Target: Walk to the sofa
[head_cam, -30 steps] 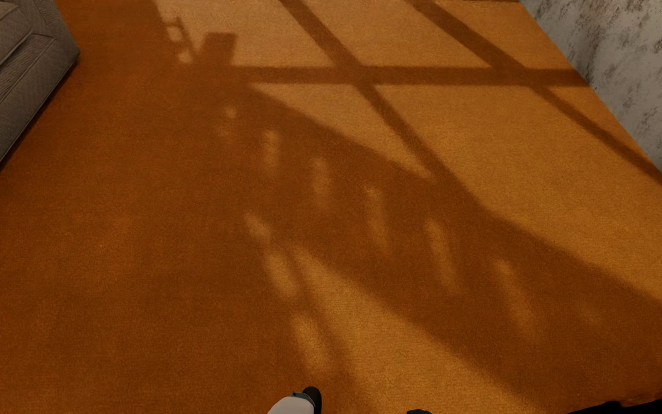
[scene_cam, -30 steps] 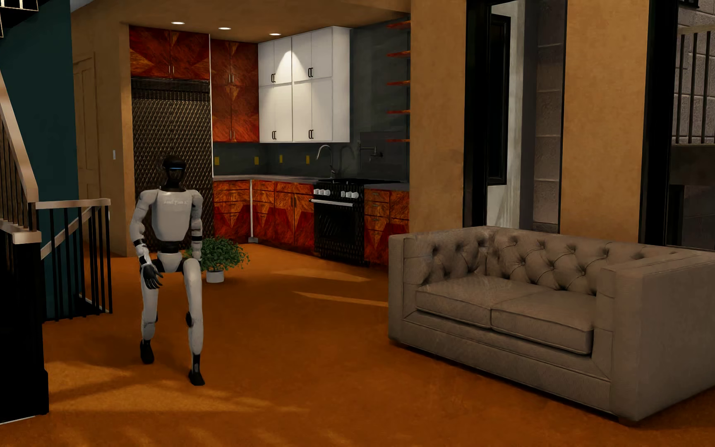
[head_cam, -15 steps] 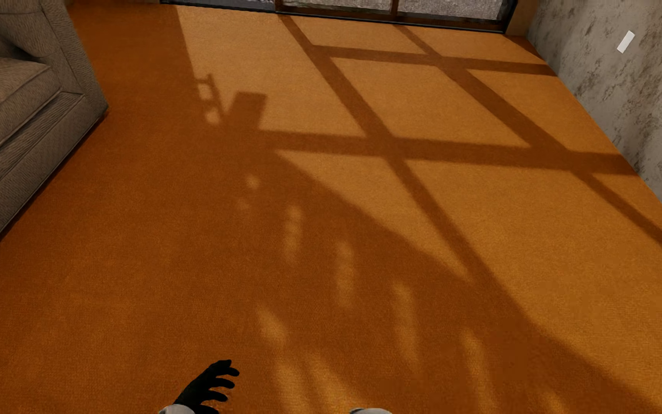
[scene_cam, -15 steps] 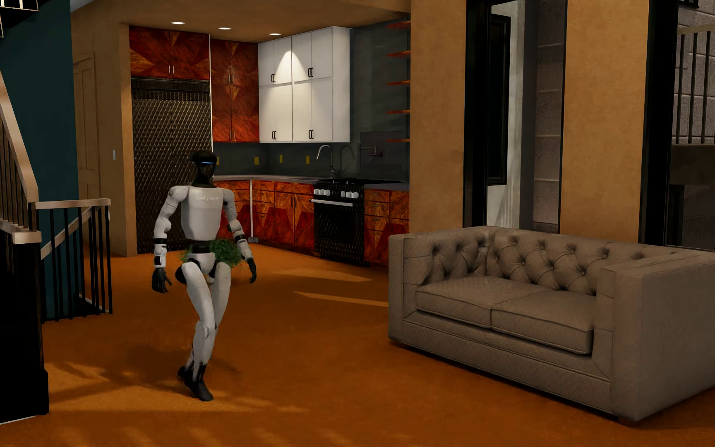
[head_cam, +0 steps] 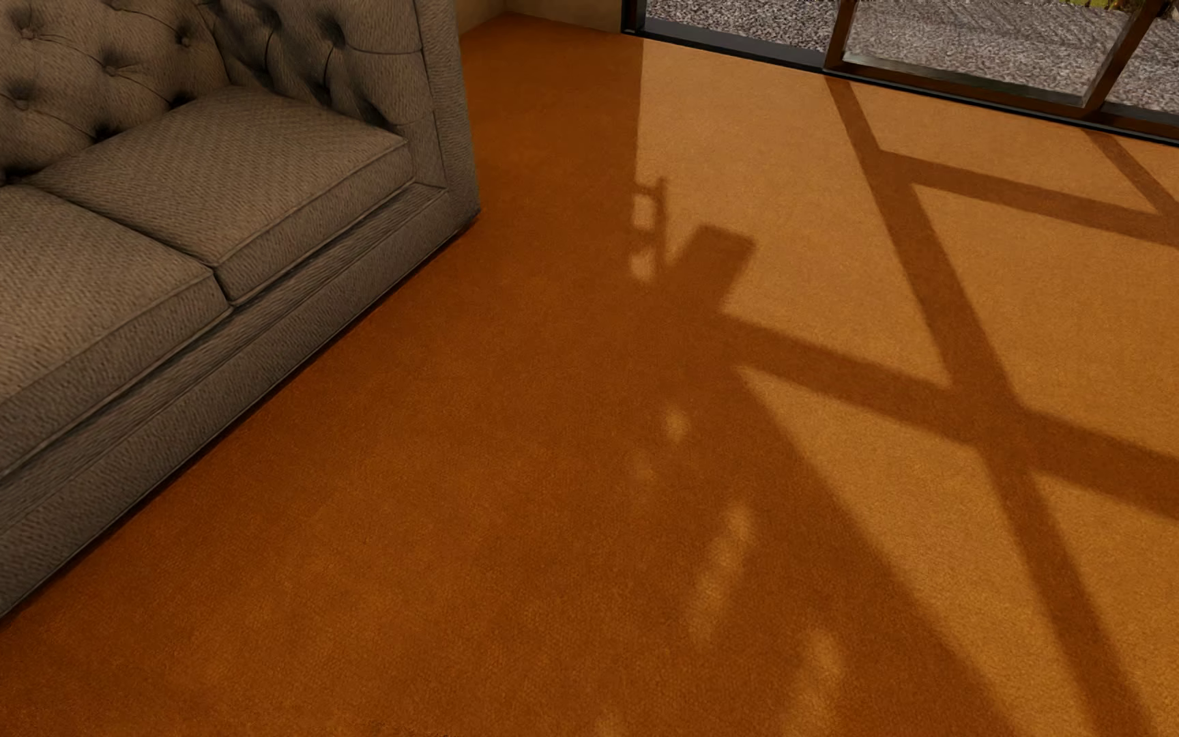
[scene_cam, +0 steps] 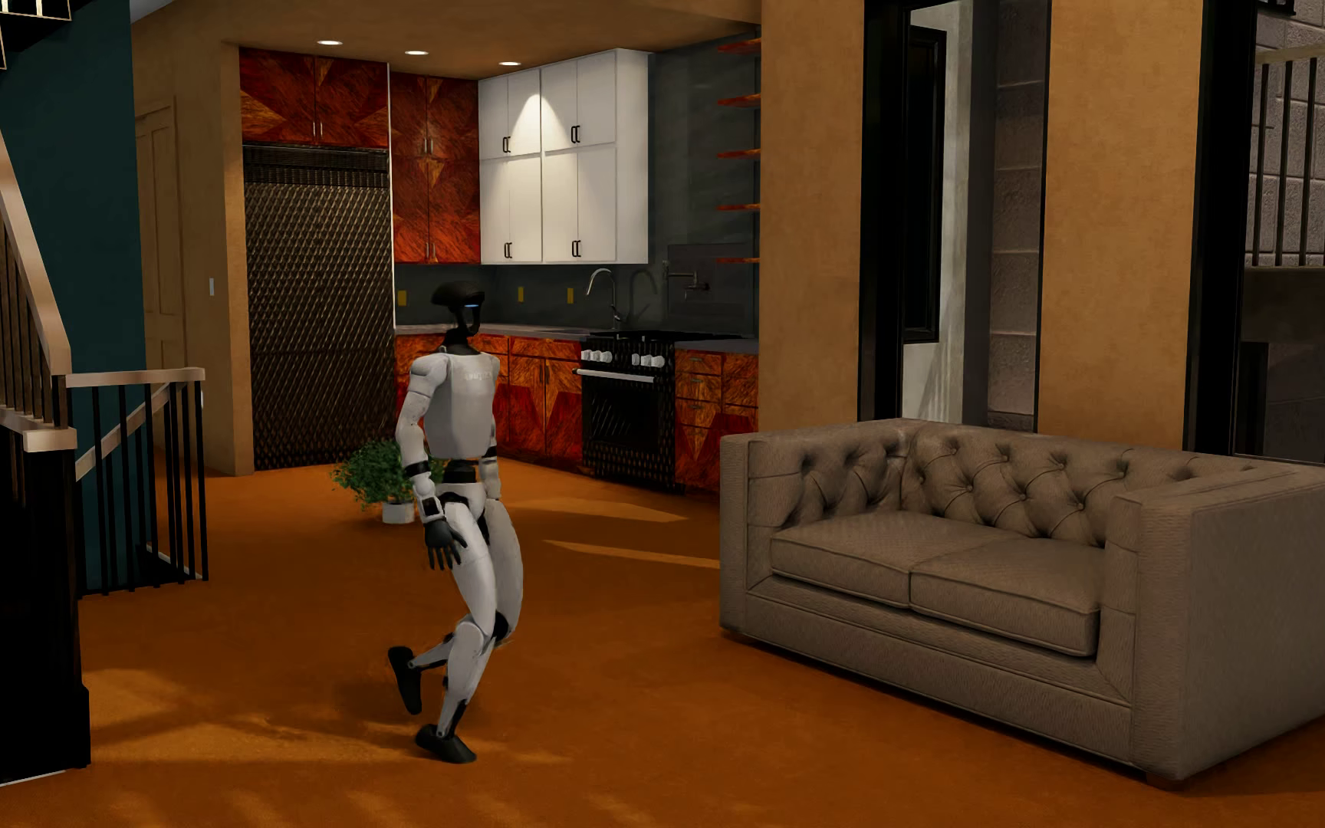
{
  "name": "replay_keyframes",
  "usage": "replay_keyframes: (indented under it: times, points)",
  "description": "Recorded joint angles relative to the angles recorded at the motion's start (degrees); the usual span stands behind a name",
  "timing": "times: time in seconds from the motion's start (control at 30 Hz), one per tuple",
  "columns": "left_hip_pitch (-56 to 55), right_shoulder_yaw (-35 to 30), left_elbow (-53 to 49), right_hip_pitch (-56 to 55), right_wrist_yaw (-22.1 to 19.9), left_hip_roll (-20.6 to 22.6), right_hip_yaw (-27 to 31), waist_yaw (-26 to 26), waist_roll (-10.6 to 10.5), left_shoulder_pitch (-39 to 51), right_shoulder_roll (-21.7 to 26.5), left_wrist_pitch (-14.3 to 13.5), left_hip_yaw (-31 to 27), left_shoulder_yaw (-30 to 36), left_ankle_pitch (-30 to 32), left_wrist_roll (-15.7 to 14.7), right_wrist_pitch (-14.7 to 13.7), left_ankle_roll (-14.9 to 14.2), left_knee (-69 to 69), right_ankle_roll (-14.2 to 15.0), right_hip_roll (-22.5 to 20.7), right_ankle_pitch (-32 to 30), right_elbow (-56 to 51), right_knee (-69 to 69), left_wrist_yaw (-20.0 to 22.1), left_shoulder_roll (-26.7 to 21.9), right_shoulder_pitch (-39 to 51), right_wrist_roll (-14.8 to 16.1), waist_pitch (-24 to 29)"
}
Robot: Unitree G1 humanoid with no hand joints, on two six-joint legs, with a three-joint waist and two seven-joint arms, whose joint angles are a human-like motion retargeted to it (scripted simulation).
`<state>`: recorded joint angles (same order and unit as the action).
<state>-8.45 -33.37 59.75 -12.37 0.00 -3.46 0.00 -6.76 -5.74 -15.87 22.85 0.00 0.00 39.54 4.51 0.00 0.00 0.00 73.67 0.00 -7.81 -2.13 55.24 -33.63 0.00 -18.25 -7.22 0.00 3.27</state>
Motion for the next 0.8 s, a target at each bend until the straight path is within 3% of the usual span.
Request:
replay_keyframes:
  times: [0.1, 0.23, 0.3, 0.33, 0.37, 0.4, 0.43, 0.5, 0.53, 0.6, 0.63, 0.7, 0.8]
  points:
    - [-12.1, 9.1, -4.7, 9.0, 0.0, 3.8, 0.0, 7.1, 0.1, -4.5, 1.4, 0.0, 0.0, -10.9, -8.3, 0.0, 0.0, 0.0, 1.5, 0.0, 0.7, 7.8, -5.7, 1.8, 0.0, -0.9, 3.1, 0.0, 1.3]
    - [-17.6, 19.8, -6.6, 18.8, 0.0, 4.4, 0.0, 15.1, 0.2, -6.5, 2.4, 0.0, 0.0, -19.0, -2.6, 0.0, 0.0, 0.0, -35.4, 0.0, 1.8, 16.4, -14.3, 4.5, 0.0, 0.8, 8.3, 0.0, 1.0]
    - [-15.5, 21.1, -4.9, 24.2, 0.0, 3.2, 0.0, 17.1, -0.2, -7.0, 2.4, 0.0, 0.0, -19.3, -11.1, 0.0, 0.0, 0.0, -49.5, 0.0, 1.3, 21.3, -18.0, 6.5, 0.0, 2.4, 11.7, 0.0, 0.4]
    - [-15.2, 21.0, -3.5, 26.2, 0.0, 2.4, 0.0, 18.1, -0.2, -7.0, 2.2, 0.0, 0.0, -18.2, -16.0, 0.0, 0.0, 0.0, -49.2, 0.0, 1.2, 23.0, -19.7, 6.7, 0.0, 3.2, 13.1, 0.0, -0.3]
    - [-15.8, 20.6, -2.0, 27.0, 0.0, 1.8, 0.0, 19.3, 0.1, -7.0, 1.8, 0.0, 0.0, -16.8, -17.1, 0.0, 0.0, 0.0, -48.5, 0.0, 1.6, 23.0, -21.3, 6.2, 0.0, 3.9, 14.0, 0.0, -1.3]
    - [-16.8, 20.1, -0.3, 27.0, 0.0, 1.4, 0.0, 20.6, 1.0, -7.0, 1.1, 0.0, 0.0, -15.6, -14.1, 0.0, 0.0, 0.0, -47.8, 0.0, 2.2, 20.9, -22.6, 5.2, 0.0, 4.4, 14.2, 0.0, -2.5]
    - [-18.2, 19.4, 1.6, 26.8, 0.0, 1.8, 0.0, 21.0, 2.7, -7.1, 0.1, 0.0, 0.0, -14.7, -7.2, 0.0, 0.0, 0.0, -47.0, 0.0, 3.0, 17.0, -23.3, 4.1, 0.0, 4.8, 13.6, 0.0, -3.9]
    - [-18.9, 17.5, 4.9, 27.0, 0.0, 5.9, 0.0, 18.8, 7.5, -6.6, -2.5, 0.0, 0.0, -12.1, 3.5, 0.0, 0.0, 0.0, -44.3, 0.0, 5.2, 5.1, -22.0, 0.0, 0.0, 4.2, 9.9, 0.0, -5.5]
    - [-16.8, 15.8, 5.1, 26.4, 0.0, 7.9, 0.0, 17.7, 9.3, -6.2, -3.6, 0.0, 0.0, -11.6, 3.2, 0.0, 0.0, 0.0, -43.4, 0.0, 6.4, -2.8, -20.1, -4.8, 0.0, 3.5, 7.4, 0.0, -5.5]
    - [-10.2, 8.4, 1.8, 19.5, 0.0, 10.4, 0.0, 17.1, 11.7, -5.6, -3.9, 0.0, 0.0, -14.4, -3.8, 0.0, 0.0, 0.0, -44.0, 0.0, 9.5, -17.3, -15.2, -19.2, 0.0, 2.1, 4.1, 0.0, -4.9]
    - [-7.2, 3.3, -0.5, 14.3, 0.0, 11.4, 0.0, 16.4, 12.5, -4.9, -3.5, 0.0, 0.0, -16.1, -7.3, 0.0, 0.0, 0.0, -44.4, 0.0, 10.9, -19.9, -12.8, -27.1, 0.0, 1.6, 3.3, 0.0, -4.5]
    - [-2.1, -3.3, -4.6, 4.6, 0.0, 13.3, 0.0, 12.1, 13.1, -2.3, -3.5, 0.0, 0.0, -18.0, -11.0, 0.0, 0.0, 0.0, -45.6, 0.0, 11.8, -13.9, -7.1, -39.7, 0.0, 0.3, 1.6, 0.0, -3.4]
    - [6.6, -2.4, -8.0, -4.7, 0.0, 13.8, 0.0, 3.7, 11.7, 3.4, -4.3, 0.0, 0.0, -19.3, -15.0, 0.0, 0.0, 0.0, -48.0, 0.0, 10.0, -4.8, 3.5, -37.8, 0.0, -1.5, -3.4, 0.0, -1.5]
